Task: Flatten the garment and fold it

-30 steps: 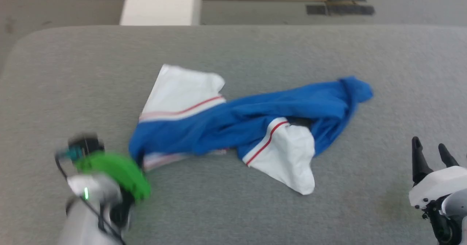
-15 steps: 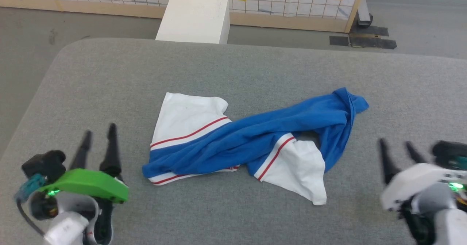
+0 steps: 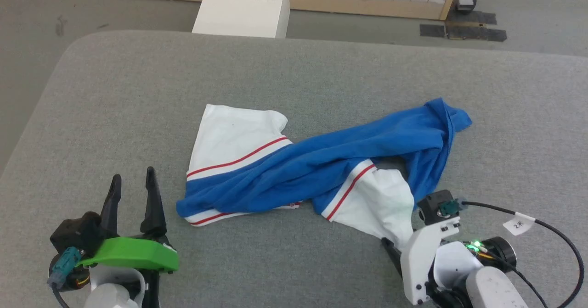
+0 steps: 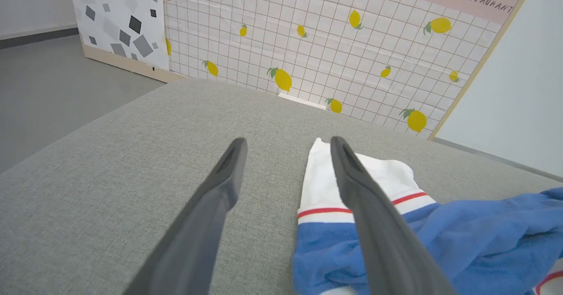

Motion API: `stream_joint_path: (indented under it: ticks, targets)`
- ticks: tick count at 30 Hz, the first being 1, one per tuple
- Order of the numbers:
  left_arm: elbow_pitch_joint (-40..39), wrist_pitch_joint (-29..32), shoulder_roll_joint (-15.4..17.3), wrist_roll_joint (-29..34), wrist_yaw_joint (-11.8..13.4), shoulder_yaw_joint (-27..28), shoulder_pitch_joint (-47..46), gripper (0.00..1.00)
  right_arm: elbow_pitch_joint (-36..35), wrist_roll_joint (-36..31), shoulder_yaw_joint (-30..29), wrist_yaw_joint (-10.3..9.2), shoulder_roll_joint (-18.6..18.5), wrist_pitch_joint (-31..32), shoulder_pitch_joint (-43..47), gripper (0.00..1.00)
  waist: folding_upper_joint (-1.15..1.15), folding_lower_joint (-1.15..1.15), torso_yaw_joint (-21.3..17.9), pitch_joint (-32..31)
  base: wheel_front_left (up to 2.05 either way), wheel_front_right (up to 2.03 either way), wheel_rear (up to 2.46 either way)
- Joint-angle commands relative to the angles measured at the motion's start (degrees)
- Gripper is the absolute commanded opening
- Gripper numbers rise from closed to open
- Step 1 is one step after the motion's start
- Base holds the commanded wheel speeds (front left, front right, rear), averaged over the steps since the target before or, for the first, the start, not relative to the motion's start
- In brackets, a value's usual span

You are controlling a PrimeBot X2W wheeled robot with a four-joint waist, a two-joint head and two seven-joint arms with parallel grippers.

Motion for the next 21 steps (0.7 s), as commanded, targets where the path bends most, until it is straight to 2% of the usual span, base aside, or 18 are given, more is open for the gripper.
stream_joint_path:
  ticks: [1, 4, 5, 6, 7, 11, 15, 21]
  targets:
    - [-0.22, -0.26, -0.53, 1.06, -0.48, 0.54, 0.2, 1.0, 1.24, -0.38, 0.43, -0.09, -0.02, -0.68, -1.44, 1.0, 0.0, 0.0, 0.51, 0.68, 0.0, 0.0, 0.0]
    - [-0.11, -0.27, -1.22, 1.91, -1.2, 1.21, 0.14, 1.0, 4.51, -0.65, 1.51, -0.09, -0.02, -1.86, -2.66, 1.0, 0.0, 0.0, 0.68, 1.03, 0.0, 0.0, 0.0]
    - [-0.02, -0.27, -1.38, 2.13, -1.4, 1.37, 0.13, 1.0, 5.41, -0.27, 1.55, -0.09, -0.02, -1.85, -2.85, 0.9, 0.0, 0.0, 0.7, 1.06, 0.0, 0.0, 0.0]
    - [0.05, -0.27, -1.52, 2.36, -1.57, 1.56, 0.13, 1.0, 6.14, -0.42, 1.9, -0.09, -0.02, -1.88, -3.09, 0.31, 0.0, 0.0, 0.71, 1.03, 0.0, 0.0, 0.0]
    - [0.33, -0.27, -1.69, 2.59, -1.74, 1.75, 0.23, 1.0, 6.77, -0.34, 2.08, -0.09, -0.02, -2.11, -3.3, 0.0, 0.0, 0.0, 0.65, 0.99, 0.0, 0.0, 0.0]
    - [1.09, -0.27, -2.04, 3.28, -2.25, 2.36, 0.09, 1.0, 6.28, 1.08, 0.16, -0.09, -0.02, -4.2, -3.6, 0.0, 0.0, 0.0, 0.17, 0.76, 0.0, 0.0, 0.0]
    - [3.03, 0.04, -1.24, 3.38, -2.86, 1.9, -1.86, 1.0, 2.3, 2.98, -4.67, -0.09, -0.02, -5.77, -3.16, 0.0, 0.0, 0.0, -0.77, 0.39, 0.0, 0.0, 0.0]
    - [6.36, 8.69, 1.63, 2.83, -3.79, -0.18, -10.42, 1.0, -6.19, 1.98, -13.16, -0.09, -0.06, -2.98, -1.38, 0.0, 0.0, 0.0, -2.39, 1.04, 0.0, 0.0, 0.0]
